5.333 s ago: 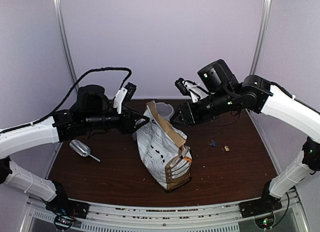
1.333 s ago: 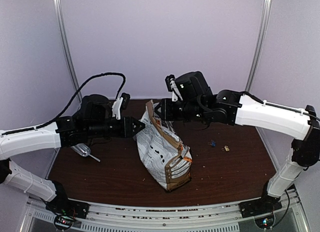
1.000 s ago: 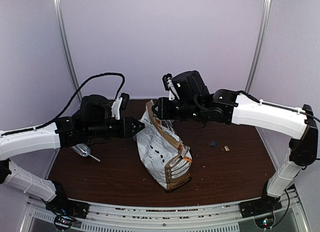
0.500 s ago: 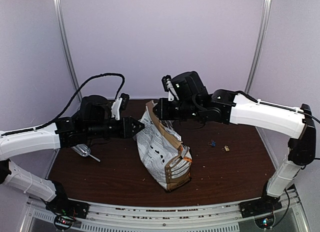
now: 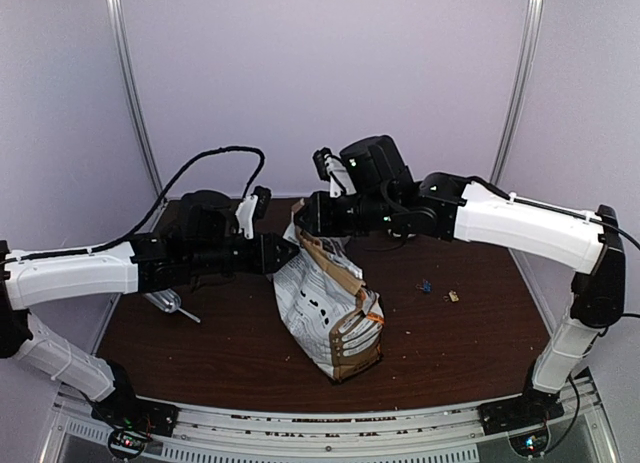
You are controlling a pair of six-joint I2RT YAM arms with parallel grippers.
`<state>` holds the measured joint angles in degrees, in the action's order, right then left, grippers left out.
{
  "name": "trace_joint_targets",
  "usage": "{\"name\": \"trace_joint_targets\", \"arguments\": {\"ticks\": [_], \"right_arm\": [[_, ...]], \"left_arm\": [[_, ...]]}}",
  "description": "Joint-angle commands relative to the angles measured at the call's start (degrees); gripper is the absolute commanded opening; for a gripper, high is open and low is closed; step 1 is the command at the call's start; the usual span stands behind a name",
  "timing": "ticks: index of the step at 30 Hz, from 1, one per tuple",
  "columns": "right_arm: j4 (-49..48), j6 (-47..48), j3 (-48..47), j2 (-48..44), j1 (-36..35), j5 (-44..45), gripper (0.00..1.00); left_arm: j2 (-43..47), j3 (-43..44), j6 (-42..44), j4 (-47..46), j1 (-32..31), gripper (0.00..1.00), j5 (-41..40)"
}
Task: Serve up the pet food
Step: Adjust the pet food bag at the center of the board.
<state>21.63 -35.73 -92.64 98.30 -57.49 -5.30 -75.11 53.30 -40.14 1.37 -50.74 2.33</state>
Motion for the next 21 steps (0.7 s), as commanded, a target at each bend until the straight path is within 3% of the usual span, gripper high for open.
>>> {"name": "trace_joint_targets", "arguments": {"ticks": [1,12,21], "right_arm": [[2.3,2.7,-2.4,0.7,-0.2,-1.7,0.17],[12.0,10.0,-11.8,5.5,-0.3,-5.4,0.10],[16.2,13.4,-14.1,7.3,-0.8,-7.4,0.09]], "left_arm": [[-1.1,2.7,2.5,-4.1,-0.1,0.31,-0.1],[-1.6,1.8,5.1,-6.5,0.1,0.31,2.6],[-2.2,-0.1,11.3,-13.2,3.0,0.31,11.4]]}}
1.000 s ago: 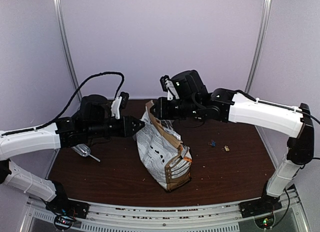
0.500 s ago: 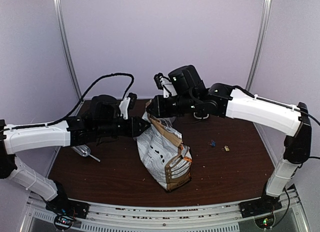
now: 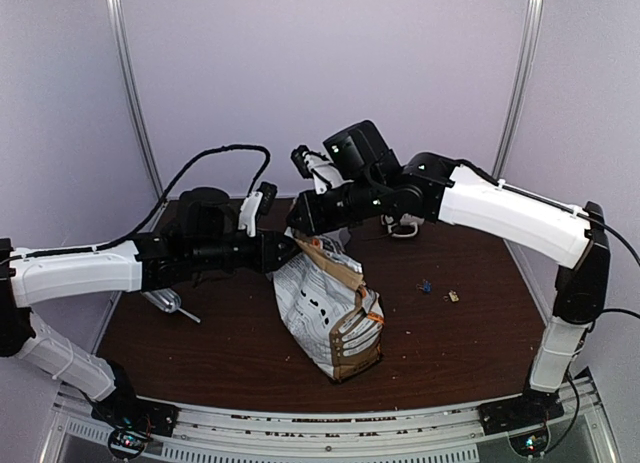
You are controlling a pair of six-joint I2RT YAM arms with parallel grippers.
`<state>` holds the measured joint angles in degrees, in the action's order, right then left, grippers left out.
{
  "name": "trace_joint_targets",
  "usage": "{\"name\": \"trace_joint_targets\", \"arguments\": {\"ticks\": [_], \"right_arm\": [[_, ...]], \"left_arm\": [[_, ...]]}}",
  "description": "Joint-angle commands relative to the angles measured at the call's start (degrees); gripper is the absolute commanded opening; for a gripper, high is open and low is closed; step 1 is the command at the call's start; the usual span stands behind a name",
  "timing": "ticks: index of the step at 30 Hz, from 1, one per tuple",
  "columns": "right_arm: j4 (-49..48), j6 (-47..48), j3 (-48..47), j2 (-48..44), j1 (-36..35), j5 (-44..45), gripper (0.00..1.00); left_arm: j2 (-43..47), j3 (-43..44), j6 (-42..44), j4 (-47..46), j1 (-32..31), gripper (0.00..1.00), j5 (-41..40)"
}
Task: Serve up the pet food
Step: Adjust the pet food bag at the center of the board.
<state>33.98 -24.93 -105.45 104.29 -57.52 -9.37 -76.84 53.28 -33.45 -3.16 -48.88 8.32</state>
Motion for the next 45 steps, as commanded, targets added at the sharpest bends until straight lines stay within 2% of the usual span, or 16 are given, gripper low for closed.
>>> {"name": "trace_joint_targets", "arguments": {"ticks": [1,11,18,24,29,31,36,39,42,45], "right_arm": [[4.2,3.1,-1.3,1.3,-0.8,-3.7,0.10],[4.6,3.8,0.7,-1.9,-0.8,-3.8,0.14],[2.2,2.7,6.7,-12.0,-0.5,5.3,0.33],[0.9,1.6,18.2,-23.8,-0.4,9.4,0.54],[3.1,-0.3,23.7,-29.7,-0.4,6.7,0.57],[3.5,-0.5,24.6,-30.3,-0.5,3.1,0.57],[1.8,0.5,25.2,-30.0,-3.2,-0.9,0.67],[1.5,1.0,24.1,-28.3,-5.1,0.7,0.72],[1.8,1.2,23.1,-26.1,-6.6,3.6,0.72],[4.9,1.9,20.6,-22.8,-8.7,10.1,0.71]], "left_arm": [[-0.7,-0.1,5.5,-9.4,1.5,0.31,6.7],[-2.3,0.2,11.0,-16.2,2.6,0.34,15.9],[0.2,-0.8,10.2,-10.6,2.5,0.34,11.0],[5.3,-3.7,7.1,-5.5,2.5,0.39,7.0],[7.3,-4.1,5.4,-2.3,2.4,0.40,5.7],[7.6,-3.8,5.0,-1.8,2.3,0.41,5.7],[7.6,-1.6,2.5,0.2,2.0,0.43,5.4],[8.3,-1.3,-0.8,-0.2,1.9,0.47,4.4],[9.1,-1.2,-4.0,-1.4,1.9,0.52,3.6],[8.7,0.6,-6.7,-1.4,1.9,0.59,2.8]]}}
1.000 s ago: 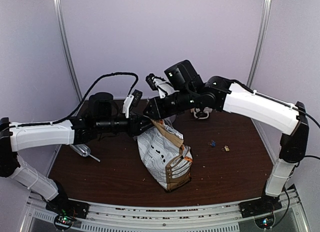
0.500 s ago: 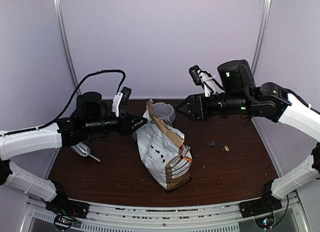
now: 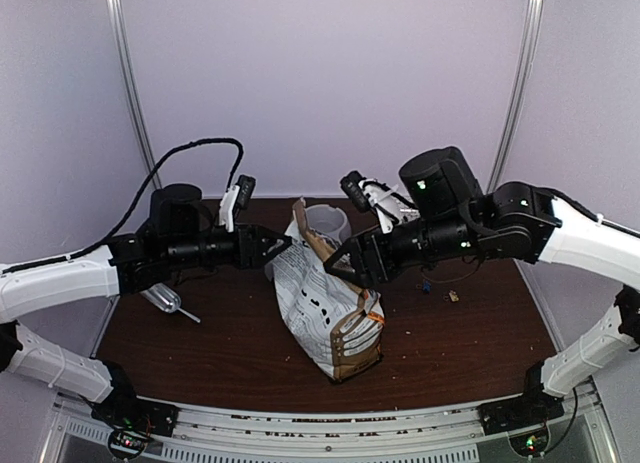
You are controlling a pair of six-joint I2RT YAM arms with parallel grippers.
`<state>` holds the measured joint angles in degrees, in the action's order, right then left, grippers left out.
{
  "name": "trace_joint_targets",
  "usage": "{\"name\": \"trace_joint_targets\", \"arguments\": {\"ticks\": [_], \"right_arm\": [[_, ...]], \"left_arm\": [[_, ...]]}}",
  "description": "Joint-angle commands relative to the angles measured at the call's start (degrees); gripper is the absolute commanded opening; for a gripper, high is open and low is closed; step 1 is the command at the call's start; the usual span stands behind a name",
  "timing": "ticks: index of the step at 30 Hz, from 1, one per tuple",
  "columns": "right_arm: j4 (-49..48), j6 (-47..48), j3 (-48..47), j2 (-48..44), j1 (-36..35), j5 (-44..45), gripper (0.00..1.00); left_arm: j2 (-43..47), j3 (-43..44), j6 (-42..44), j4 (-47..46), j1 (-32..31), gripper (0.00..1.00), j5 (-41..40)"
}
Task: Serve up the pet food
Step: Adjust the pet food bag at the center of the board.
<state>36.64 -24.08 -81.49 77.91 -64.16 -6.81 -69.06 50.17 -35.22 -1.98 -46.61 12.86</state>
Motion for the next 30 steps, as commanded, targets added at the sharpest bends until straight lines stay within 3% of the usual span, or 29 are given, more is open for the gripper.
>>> {"name": "trace_joint_targets", "arguments": {"ticks": [1,5,12,20,24,30], "right_arm": [[3.3,1.0,-4.0,4.4,-2.6,10.0,0.69],[5.0,0.5,-4.7,5.9,-4.7,16.2,0.58],[4.6,3.0,-5.6,7.4,-10.6,25.9,0.14],[4.4,7.6,-9.2,11.8,-15.6,31.1,0.01],[4.5,8.7,-10.8,14.5,-17.5,32.5,0.00],[4.3,8.8,-11.2,16.5,-19.0,32.8,0.00]], "left_arm": [[0.3,5.1,-5.5,-1.8,-0.3,0.63,-1.7],[-4.5,12.5,-7.0,6.2,-0.3,0.76,-2.3],[-12.8,22.8,-5.7,18.7,-0.3,0.81,-0.6],[-15.6,27.8,-3.9,29.3,0.5,0.80,-0.5],[-15.7,27.8,-4.3,31.5,0.5,0.63,1.0],[-11.9,22.5,-8.2,28.8,0.4,0.25,1.4]]}}
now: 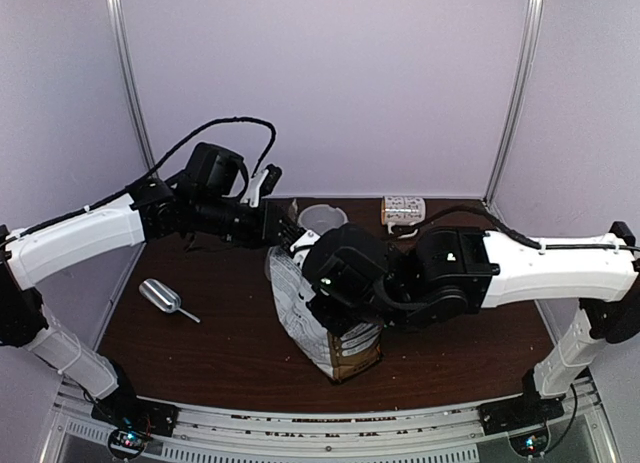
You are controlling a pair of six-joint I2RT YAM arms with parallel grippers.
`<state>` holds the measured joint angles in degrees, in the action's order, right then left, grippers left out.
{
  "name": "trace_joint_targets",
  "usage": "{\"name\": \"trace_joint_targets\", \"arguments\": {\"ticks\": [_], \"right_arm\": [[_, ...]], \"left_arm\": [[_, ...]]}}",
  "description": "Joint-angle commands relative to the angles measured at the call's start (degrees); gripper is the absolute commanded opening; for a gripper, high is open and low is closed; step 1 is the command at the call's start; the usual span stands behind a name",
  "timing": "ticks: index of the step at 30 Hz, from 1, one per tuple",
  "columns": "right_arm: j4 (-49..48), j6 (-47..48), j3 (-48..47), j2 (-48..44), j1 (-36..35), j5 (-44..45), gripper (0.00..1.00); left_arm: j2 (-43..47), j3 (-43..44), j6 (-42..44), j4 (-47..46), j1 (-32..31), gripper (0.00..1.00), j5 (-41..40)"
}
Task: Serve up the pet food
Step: Adjust the pet food bag at the center of the board.
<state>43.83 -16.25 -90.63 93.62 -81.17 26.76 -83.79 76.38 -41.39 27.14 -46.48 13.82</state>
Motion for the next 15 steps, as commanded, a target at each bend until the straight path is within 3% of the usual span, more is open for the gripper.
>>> {"name": "trace_joint_targets", "arguments": {"ticks": [1,6,13,15], "right_arm": [[-3.2,1.0,-1.9,1.0,-2.2,-1.3,0.00],[-3.6,0.7,-2.0,3.3,-3.4,-4.0,0.00],[-0.4,-2.2,-2.9,4.7,-4.2,-2.2,0.00],[-0.1,-2.9,-2.6,3.4,-3.9,-1.1,0.07]], "left_arm": [[3.7,-5.1,-3.3,-1.9,0.3,0.20,0.5],[7.6,-13.0,-9.2,-13.1,0.4,0.01,0.1],[10.0,-22.1,-15.4,-36.2,0.6,0.00,2.8],[10.3,-24.0,-15.7,-42.1,0.6,0.00,3.8]]}}
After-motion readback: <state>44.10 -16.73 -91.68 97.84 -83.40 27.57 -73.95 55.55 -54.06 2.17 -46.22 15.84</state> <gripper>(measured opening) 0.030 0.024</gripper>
